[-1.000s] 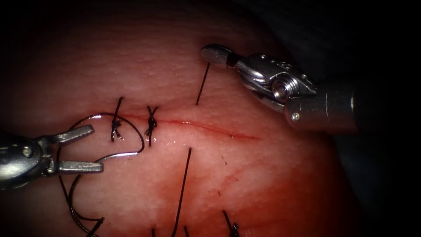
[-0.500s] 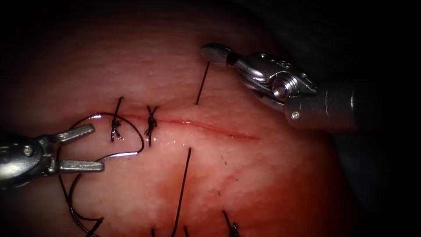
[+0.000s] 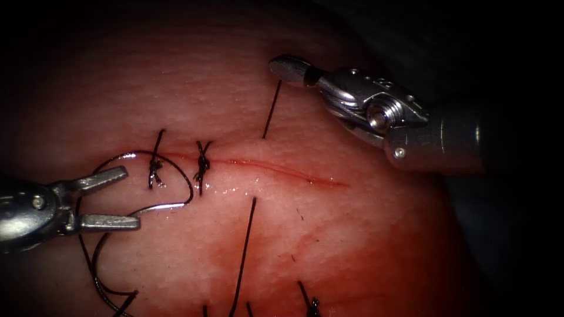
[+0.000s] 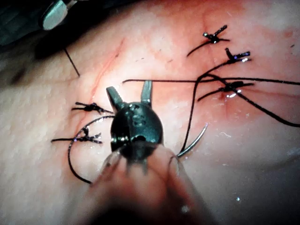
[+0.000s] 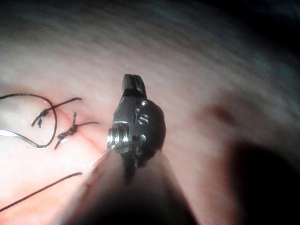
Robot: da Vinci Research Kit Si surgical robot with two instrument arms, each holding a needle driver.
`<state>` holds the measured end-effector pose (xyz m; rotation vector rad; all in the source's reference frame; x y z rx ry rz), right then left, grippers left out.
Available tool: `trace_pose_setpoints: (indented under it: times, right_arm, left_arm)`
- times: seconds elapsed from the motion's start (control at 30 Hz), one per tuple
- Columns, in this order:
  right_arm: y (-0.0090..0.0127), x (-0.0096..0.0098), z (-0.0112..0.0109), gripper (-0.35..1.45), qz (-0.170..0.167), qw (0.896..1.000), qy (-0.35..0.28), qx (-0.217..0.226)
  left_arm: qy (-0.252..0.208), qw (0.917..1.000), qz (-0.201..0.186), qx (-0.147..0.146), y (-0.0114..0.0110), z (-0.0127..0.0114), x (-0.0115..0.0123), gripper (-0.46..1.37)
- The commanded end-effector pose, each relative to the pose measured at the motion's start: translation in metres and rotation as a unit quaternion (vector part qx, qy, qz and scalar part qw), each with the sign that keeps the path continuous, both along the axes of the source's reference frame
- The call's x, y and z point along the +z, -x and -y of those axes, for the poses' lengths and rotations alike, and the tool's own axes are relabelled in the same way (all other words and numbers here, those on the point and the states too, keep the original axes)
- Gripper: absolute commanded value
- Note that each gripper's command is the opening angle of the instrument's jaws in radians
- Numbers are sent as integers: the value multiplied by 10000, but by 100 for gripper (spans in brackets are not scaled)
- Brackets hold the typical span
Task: Wound Closure
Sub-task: Adjust the tail of the suture with the right gripper
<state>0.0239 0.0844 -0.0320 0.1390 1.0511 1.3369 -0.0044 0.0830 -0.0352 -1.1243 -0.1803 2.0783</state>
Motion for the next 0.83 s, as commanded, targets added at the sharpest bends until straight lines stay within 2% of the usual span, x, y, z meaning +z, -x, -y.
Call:
trace_pose_setpoints:
  times: [0.03,0.83]
  right_arm:
    - [0,0,1,-35,16,10000,3,10]
    - [2,-5,6,-35,9,10000,2,0]
  left_arm:
    - [0,10000,-7,-5,0,1,1,37]
    - [34,10000,-11,19,-1,1,3,36]
